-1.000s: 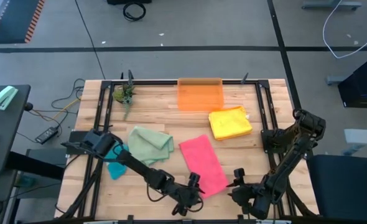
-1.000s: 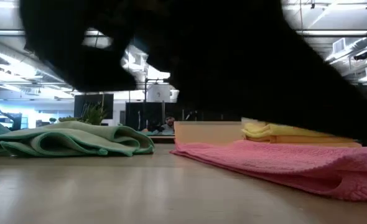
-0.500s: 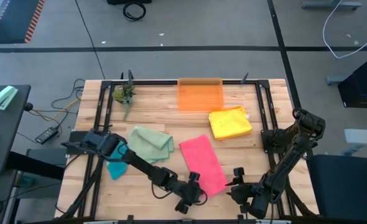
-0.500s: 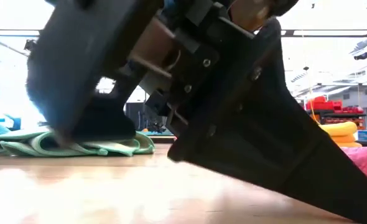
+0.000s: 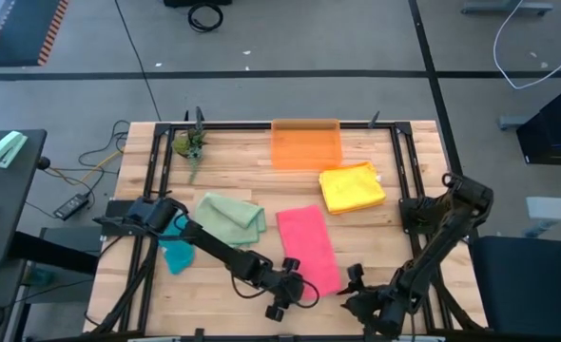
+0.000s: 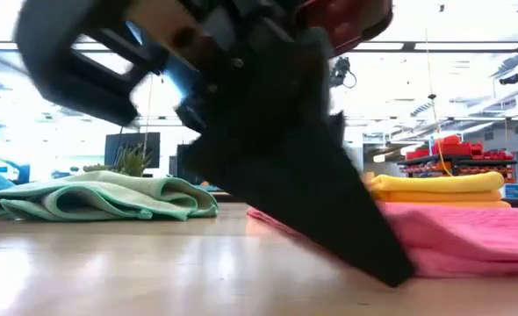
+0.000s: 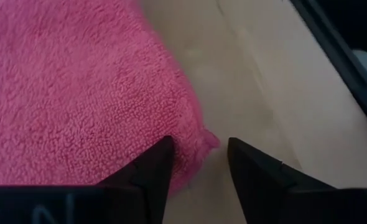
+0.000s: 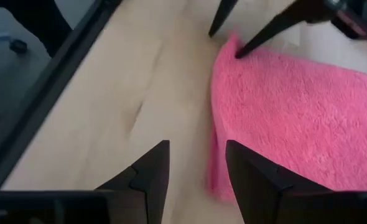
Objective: Fold microfiber towels
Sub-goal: Fold the pink microfiber cloth
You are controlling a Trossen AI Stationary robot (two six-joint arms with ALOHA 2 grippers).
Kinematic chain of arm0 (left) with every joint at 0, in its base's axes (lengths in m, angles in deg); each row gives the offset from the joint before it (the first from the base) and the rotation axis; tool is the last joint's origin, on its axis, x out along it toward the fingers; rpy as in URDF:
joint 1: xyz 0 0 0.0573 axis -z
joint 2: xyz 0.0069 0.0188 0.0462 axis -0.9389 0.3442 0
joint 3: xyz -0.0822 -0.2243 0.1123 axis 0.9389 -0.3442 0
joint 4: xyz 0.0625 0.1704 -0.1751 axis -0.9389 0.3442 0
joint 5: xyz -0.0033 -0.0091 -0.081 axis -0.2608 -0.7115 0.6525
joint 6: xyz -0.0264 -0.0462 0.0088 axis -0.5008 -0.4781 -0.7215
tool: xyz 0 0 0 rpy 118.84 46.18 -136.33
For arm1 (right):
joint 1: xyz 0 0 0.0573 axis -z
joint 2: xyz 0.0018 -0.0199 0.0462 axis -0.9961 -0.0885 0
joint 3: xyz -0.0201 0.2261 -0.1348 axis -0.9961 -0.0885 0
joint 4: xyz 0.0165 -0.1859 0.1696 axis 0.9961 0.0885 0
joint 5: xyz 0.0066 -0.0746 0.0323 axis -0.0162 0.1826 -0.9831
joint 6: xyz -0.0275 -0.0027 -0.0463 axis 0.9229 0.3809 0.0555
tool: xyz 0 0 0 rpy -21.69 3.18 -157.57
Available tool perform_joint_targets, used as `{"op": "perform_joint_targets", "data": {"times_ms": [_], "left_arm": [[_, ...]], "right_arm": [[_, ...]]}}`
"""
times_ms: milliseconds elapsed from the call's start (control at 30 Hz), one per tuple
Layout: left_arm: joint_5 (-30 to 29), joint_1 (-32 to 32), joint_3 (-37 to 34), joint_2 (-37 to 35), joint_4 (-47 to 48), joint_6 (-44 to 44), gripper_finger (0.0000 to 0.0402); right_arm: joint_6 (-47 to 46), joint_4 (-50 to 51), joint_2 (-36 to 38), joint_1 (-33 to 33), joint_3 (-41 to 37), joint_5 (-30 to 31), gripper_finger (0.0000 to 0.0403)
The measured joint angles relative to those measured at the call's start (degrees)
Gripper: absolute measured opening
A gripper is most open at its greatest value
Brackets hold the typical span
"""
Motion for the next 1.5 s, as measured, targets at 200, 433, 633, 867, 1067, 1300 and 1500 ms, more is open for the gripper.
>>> {"op": "perform_joint_targets", "data": {"times_ms": [200,433,633,867,1067,1300,1500], "left_arm": [[3.5,0.5,0.0,-0.9,3.9,-2.9,0.0162],[4.9,1.0,-0.3,-3.6,11.3,-4.2,0.0154],[4.8,1.0,-0.3,-4.4,12.0,-4.1,0.0145],[4.4,1.0,-0.3,-4.4,12.0,-3.9,0.0148],[4.4,1.0,-0.3,-4.4,12.0,-3.9,0.0141],[4.2,1.1,-0.3,-4.4,12.0,-3.6,0.014],[4.2,1.1,-0.3,-4.4,12.0,-2.3,0.0144]], "right_arm": [[4.1,-2.8,-0.1,3.6,0.0,-2.8,0.0165],[10.2,-7.3,-1.7,7.7,0.0,-10.2,0.0165],[14.1,-13.0,-1.8,8.5,0.0,-11.8,0.0165],[13.3,-13.5,-3.6,10.0,0.0,-13.9,0.0165],[10.7,-13.7,-6.2,10.8,0.0,-16.9,0.0165],[7.9,-14.6,-8.4,10.0,0.2,-16.5,0.0165],[6.0,-13.3,-8.5,10.0,0.2,-16.0,0.0157]]}}
